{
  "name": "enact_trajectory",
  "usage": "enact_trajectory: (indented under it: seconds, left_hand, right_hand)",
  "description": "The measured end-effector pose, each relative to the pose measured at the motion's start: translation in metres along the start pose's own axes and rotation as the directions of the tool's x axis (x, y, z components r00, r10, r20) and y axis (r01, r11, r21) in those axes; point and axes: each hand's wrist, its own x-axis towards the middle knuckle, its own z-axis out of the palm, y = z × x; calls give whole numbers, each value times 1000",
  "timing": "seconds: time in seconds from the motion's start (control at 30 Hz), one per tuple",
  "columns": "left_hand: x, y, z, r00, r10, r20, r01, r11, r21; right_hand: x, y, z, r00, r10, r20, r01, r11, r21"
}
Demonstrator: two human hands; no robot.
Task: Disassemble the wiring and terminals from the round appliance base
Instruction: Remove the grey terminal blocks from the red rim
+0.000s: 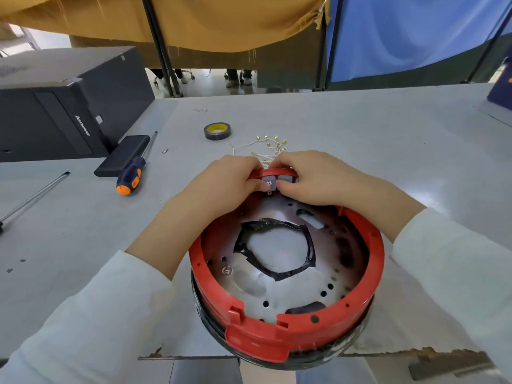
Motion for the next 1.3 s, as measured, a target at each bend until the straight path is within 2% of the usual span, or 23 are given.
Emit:
enact_trajectory:
  seconds: [0.07,0.17,0.57,1.03,1.3]
  left_hand:
    - [1,-2,1,1000,28,0,-28,998,-57]
    - [-1,-4,6,999,40,-20,-42,986,-162]
    - [3,-3,12,999,50,-19,-49,996,80]
    - [7,-4,18,993,-28,-114,45,987,153]
    - [3,-1,14,999,23,-31,-20,995,102]
  right_hand:
    - [0,-3,6,996,-46,-73,36,991,-129]
    - [-2,-4,11,989,-94,-115,72,980,-183]
    - [-1,-1,15,985,-147,-90,124,967,-224]
    - [7,0,20,985,-111,-133,85,978,-190]
    - [2,0,18,984,-128,-122,102,974,-202]
